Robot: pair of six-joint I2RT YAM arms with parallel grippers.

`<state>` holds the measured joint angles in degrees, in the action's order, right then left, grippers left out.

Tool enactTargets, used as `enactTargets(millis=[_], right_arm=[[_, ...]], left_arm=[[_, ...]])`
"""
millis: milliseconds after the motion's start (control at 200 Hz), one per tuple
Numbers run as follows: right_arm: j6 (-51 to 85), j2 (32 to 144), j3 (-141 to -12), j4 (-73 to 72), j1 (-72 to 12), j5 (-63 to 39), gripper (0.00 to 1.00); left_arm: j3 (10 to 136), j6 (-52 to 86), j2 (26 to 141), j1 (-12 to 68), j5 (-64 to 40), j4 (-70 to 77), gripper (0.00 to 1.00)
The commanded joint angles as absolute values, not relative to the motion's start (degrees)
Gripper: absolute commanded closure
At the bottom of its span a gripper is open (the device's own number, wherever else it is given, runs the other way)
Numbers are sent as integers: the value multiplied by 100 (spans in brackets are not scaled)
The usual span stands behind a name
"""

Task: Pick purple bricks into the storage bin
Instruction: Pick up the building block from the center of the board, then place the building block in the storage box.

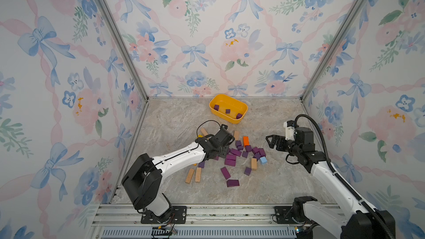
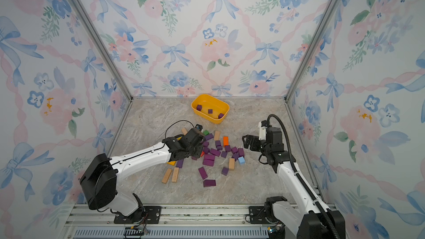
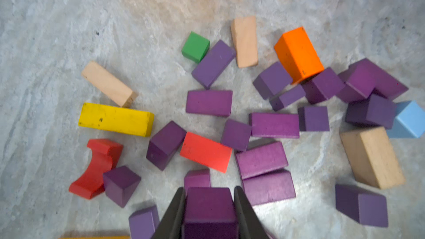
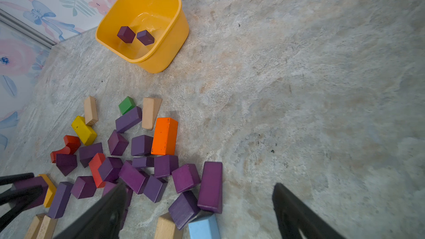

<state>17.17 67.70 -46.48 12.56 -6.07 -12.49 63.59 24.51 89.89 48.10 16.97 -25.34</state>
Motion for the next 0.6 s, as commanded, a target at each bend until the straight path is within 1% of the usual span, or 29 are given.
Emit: enactTargets(millis=[0,195,590], right_arm=[[1808,6737,-4560,1301,-545,-1320,3],[1832,6697,-4543,1327,-492,-1331,3],[1952,6980,-4460,1125,-457,-1469,3]], left_arm=[[6776,2010,9215,4641,1767,-2252,71],[7346,1860,9749,4361,1556,-1660,71],[9256,1393,11352,3729,1134,-1503,73]])
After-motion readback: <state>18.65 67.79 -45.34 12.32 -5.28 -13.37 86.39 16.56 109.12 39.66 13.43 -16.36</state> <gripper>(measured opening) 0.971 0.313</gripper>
